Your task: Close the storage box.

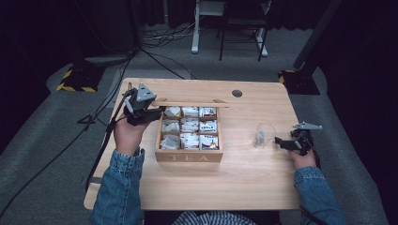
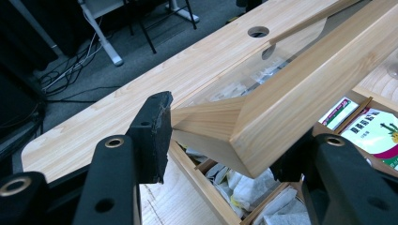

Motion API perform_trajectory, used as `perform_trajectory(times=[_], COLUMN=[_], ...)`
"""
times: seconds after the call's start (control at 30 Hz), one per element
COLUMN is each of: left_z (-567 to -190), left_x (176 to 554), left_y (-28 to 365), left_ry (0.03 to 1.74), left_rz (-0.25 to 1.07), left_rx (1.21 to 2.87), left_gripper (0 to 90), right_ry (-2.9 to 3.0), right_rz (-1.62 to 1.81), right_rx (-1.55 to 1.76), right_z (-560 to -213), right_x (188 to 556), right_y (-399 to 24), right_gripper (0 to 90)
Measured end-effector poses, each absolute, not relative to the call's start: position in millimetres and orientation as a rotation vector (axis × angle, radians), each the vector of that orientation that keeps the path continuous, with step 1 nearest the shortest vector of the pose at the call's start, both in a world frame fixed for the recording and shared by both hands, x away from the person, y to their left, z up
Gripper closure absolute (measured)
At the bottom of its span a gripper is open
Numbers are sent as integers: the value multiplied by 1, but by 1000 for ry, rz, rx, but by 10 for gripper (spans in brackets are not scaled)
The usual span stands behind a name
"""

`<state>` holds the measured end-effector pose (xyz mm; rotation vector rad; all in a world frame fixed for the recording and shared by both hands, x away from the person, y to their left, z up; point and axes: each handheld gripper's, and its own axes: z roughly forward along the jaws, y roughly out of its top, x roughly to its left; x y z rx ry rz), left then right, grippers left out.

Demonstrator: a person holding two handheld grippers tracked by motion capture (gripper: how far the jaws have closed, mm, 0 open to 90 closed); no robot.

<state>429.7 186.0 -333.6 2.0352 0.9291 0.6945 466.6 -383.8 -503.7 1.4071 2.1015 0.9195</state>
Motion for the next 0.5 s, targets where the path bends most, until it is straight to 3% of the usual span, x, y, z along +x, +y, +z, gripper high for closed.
perform_trajectory(times=[0.5], left_z=[-334], left_x=[419], left_y=[188], left_ry=[936], left_rz=[654], left_rx=[2059], left_gripper=[472], right_ry=[2123], right_rz=[929], right_rx=[1385], right_z=[-504], right_x=[465], right_y=[-385], right_gripper=[150])
